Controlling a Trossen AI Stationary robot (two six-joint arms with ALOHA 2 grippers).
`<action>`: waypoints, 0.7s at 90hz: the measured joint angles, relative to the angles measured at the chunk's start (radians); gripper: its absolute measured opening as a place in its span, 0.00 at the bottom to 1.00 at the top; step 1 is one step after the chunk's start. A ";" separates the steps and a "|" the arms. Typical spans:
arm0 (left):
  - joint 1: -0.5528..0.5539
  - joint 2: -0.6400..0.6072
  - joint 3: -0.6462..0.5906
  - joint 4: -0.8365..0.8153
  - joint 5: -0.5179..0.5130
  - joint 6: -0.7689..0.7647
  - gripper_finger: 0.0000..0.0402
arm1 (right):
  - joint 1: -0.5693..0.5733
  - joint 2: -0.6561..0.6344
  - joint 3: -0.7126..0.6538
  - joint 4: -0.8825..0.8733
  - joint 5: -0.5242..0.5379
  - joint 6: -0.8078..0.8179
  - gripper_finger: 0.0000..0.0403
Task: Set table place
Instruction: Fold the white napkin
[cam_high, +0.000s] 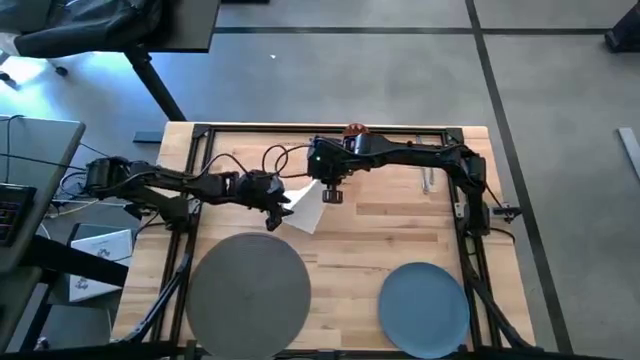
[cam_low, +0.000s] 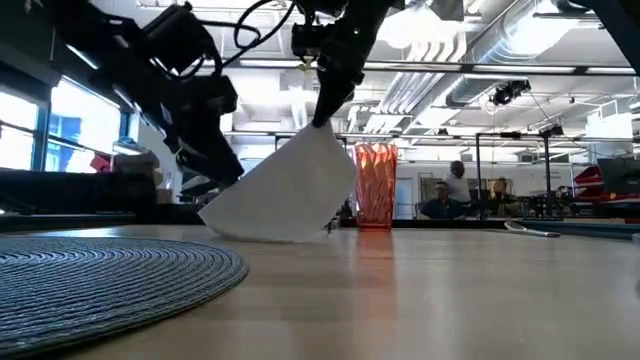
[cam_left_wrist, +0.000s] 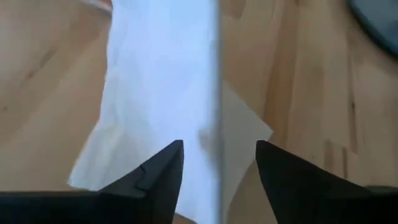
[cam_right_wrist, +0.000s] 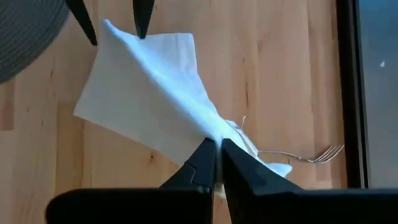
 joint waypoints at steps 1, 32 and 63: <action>-0.002 0.007 -0.001 0.005 0.000 -0.005 0.46 | 0.000 0.000 0.000 0.000 0.000 0.001 0.00; -0.035 0.089 0.009 -0.014 -0.011 -0.075 0.05 | 0.001 0.000 0.000 -0.028 -0.024 0.008 0.00; 0.001 -0.133 0.285 -0.783 -0.315 0.126 0.00 | -0.013 0.000 0.000 0.163 -0.046 -0.048 0.00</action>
